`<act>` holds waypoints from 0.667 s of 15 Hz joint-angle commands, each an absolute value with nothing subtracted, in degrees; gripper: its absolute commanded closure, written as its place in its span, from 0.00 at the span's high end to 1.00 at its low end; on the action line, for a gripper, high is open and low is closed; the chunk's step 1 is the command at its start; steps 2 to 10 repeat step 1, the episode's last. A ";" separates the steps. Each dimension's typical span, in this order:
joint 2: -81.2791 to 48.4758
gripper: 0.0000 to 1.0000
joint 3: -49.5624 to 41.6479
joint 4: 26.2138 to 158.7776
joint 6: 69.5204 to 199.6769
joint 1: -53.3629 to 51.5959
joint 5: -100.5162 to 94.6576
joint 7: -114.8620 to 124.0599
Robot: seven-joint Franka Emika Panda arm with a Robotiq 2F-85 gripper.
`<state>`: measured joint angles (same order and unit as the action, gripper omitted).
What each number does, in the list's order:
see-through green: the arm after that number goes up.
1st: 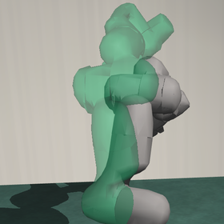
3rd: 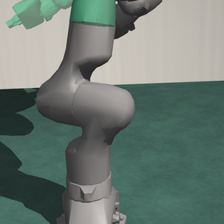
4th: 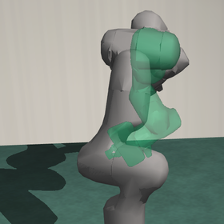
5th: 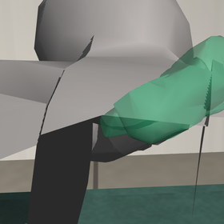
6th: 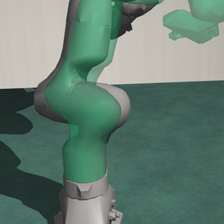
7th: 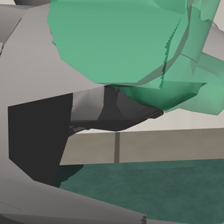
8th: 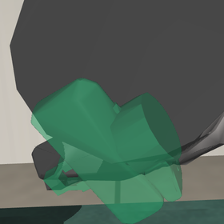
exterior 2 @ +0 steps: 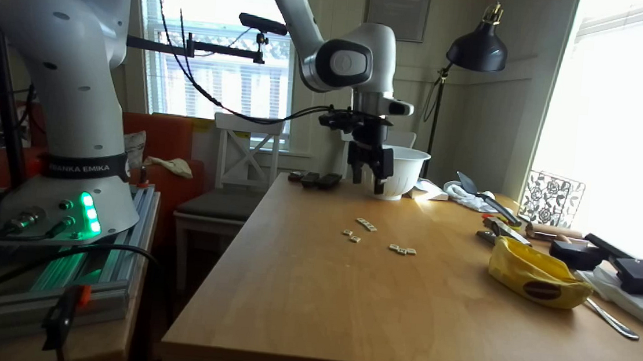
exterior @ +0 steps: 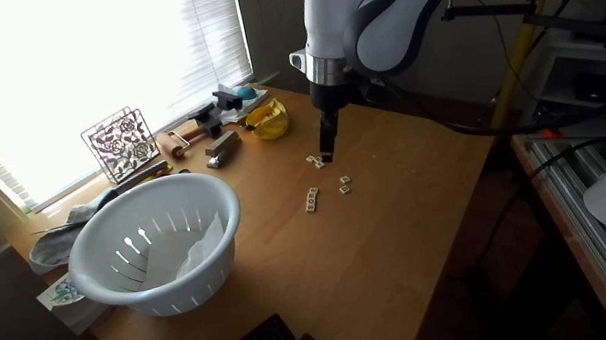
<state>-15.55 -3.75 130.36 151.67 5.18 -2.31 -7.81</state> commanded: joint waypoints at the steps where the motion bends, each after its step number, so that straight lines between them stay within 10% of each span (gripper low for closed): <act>1: -15.50 1.00 -3.63 130.29 151.50 5.29 -2.41 -7.70; 10: -15.50 1.00 -3.63 130.29 151.50 5.29 -2.41 -7.70</act>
